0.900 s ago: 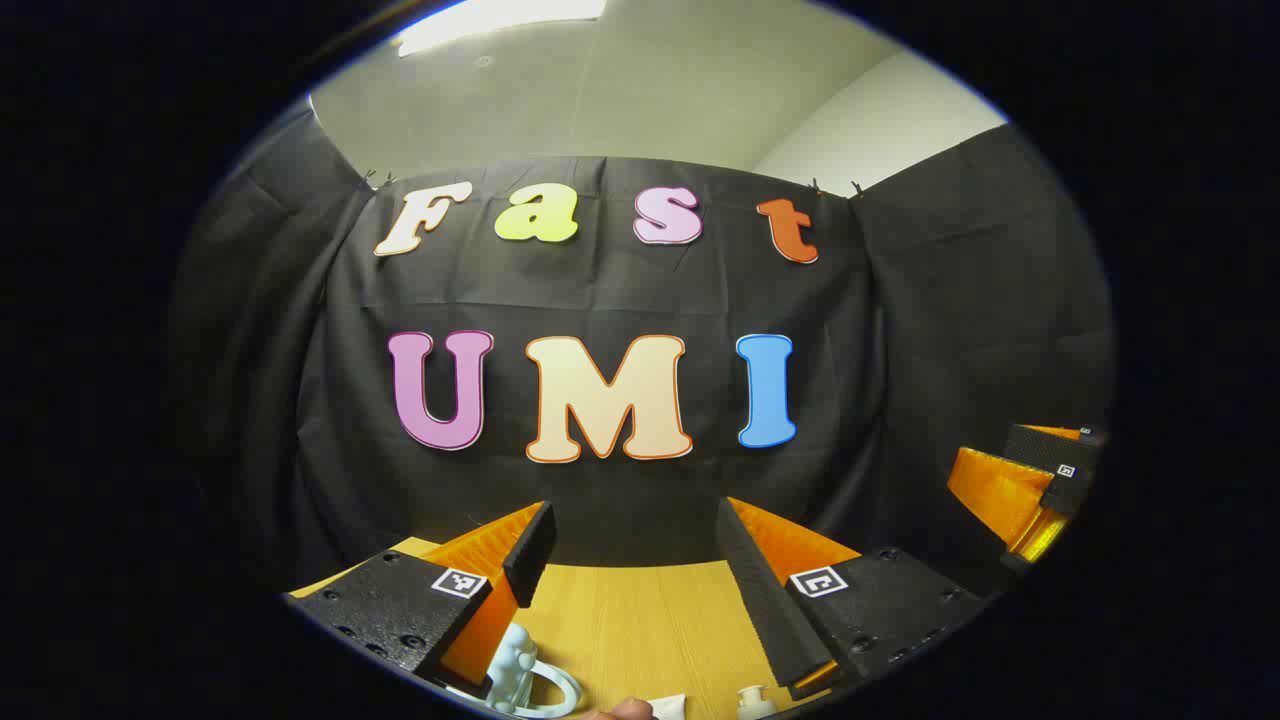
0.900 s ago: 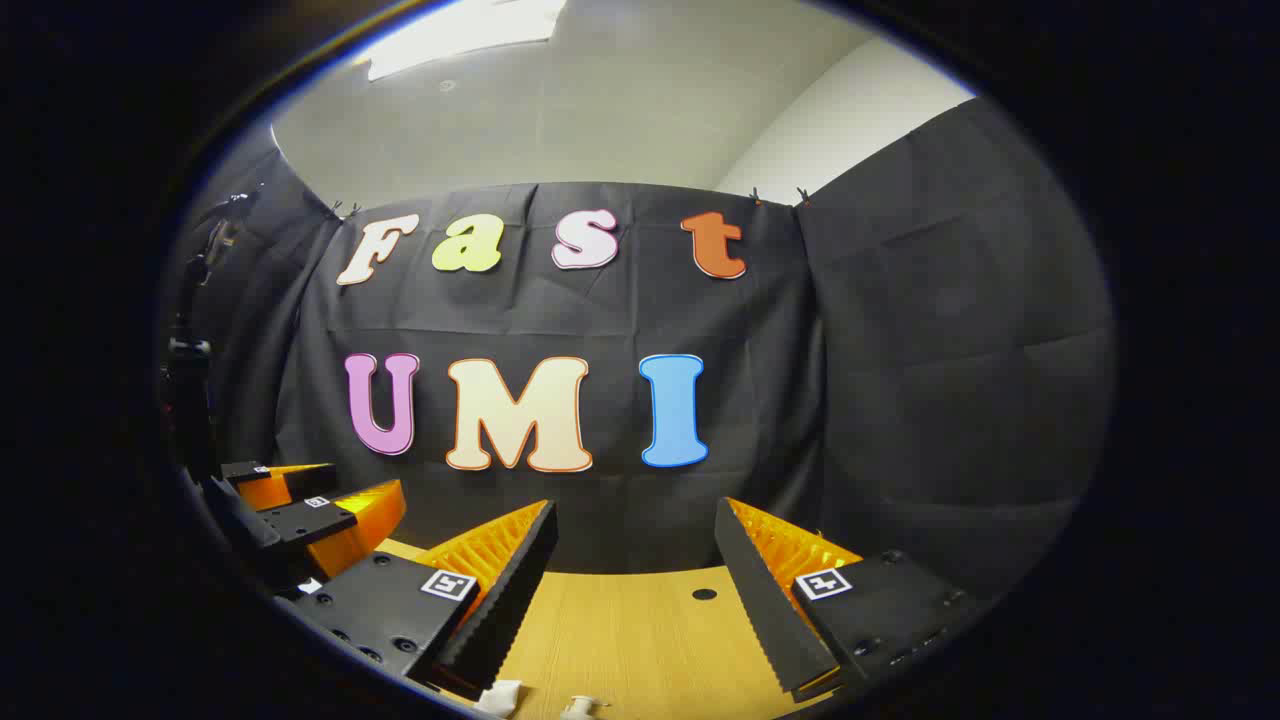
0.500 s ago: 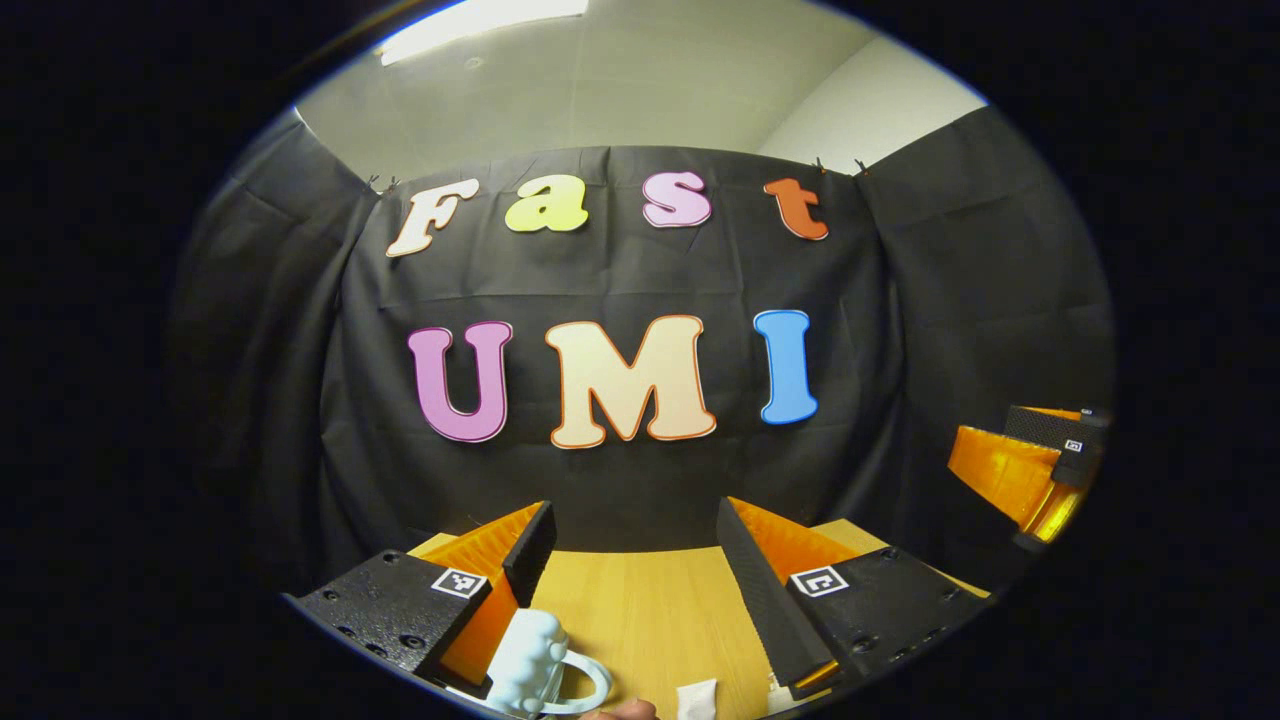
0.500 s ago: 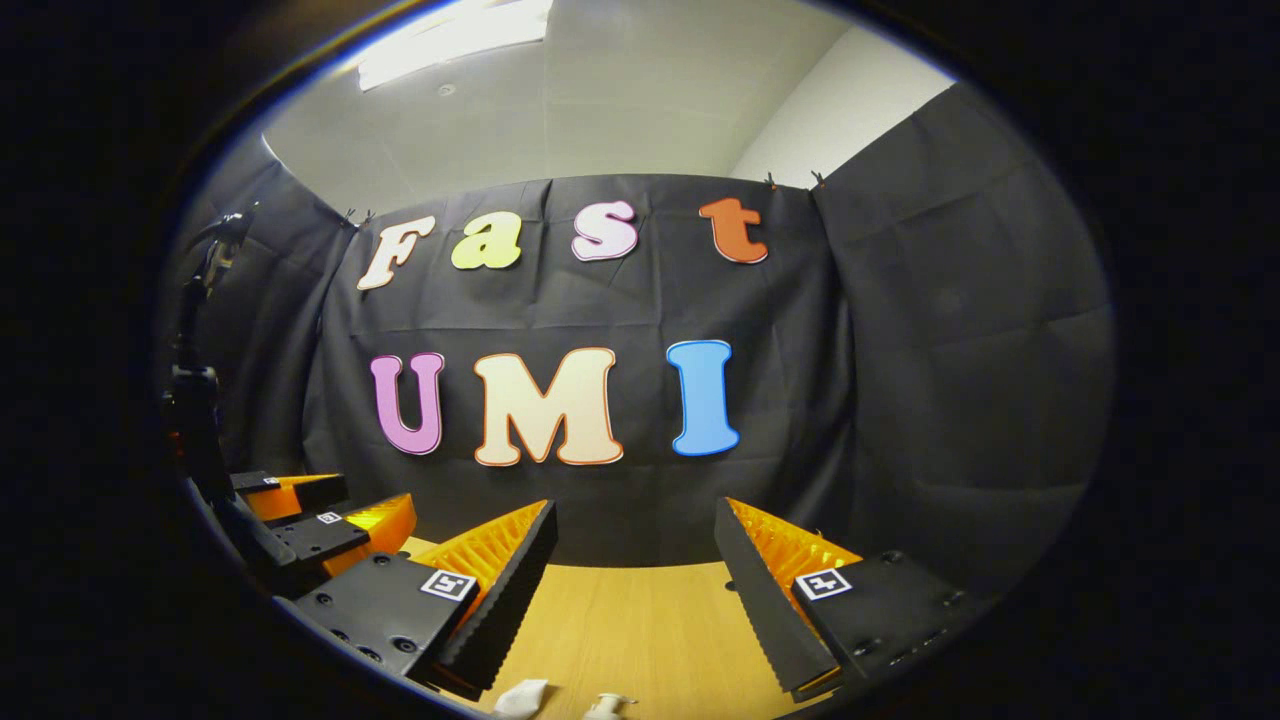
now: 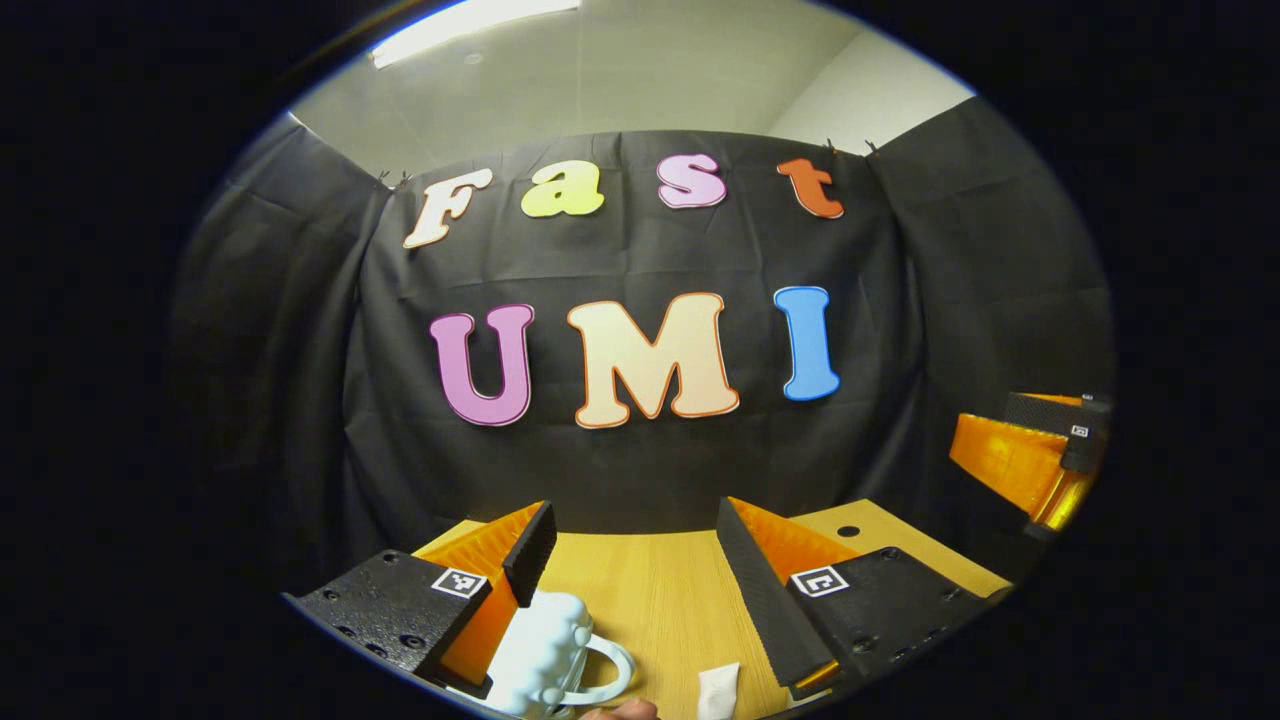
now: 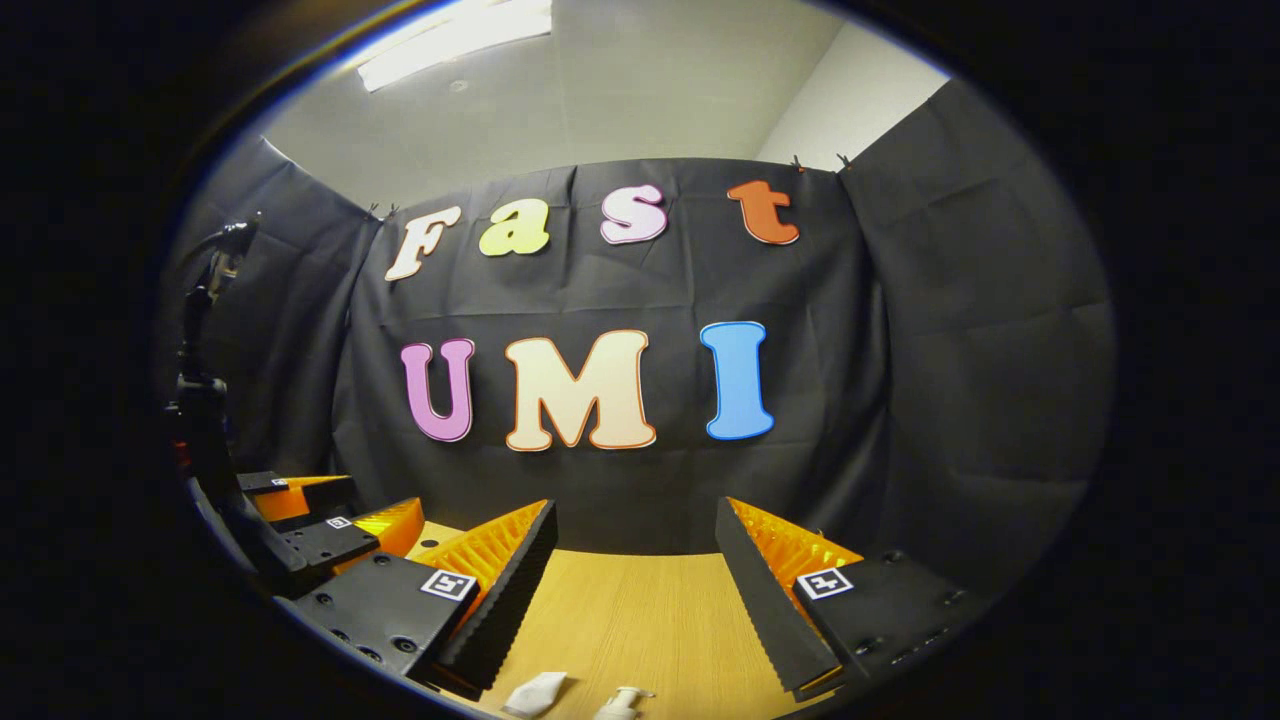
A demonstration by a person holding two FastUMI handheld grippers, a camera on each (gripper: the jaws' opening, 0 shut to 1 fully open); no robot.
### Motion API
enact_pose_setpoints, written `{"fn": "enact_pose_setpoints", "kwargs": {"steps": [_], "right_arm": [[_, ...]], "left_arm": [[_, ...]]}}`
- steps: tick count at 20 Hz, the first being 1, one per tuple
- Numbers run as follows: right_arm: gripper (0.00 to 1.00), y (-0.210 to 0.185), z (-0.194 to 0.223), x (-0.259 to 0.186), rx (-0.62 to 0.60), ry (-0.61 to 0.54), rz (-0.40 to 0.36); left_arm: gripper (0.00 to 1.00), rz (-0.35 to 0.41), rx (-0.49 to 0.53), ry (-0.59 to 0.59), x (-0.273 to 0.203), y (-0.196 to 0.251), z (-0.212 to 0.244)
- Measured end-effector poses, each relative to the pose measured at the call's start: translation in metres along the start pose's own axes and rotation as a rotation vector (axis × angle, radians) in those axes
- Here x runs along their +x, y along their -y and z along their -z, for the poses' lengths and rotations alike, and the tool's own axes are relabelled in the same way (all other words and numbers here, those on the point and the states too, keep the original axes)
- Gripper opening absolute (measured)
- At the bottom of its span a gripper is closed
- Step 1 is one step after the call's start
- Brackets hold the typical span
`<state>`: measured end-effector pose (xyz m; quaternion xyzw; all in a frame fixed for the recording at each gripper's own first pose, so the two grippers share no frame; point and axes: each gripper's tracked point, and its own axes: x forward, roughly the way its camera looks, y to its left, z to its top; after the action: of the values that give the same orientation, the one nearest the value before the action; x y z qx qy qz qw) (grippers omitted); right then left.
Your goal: First open the suitcase, pack the skin care products into it, and then close the suitcase.
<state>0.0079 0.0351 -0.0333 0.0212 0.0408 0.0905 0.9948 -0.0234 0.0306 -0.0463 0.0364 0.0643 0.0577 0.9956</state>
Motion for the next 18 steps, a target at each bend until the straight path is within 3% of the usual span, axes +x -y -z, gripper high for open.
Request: {"fn": "enact_pose_setpoints", "kwargs": {"steps": [7,18], "right_arm": [[1.0,0.024,0.02,-0.006,0.006,-0.037,-0.11],[0.99,0.021,0.048,-0.002,0.025,-0.145,-0.031]], "left_arm": [[0.98,-0.051,0.063,-0.174,-0.006,0.018,0.062],[0.99,-0.004,-0.035,-0.591,-0.007,0.009,0.214]]}}
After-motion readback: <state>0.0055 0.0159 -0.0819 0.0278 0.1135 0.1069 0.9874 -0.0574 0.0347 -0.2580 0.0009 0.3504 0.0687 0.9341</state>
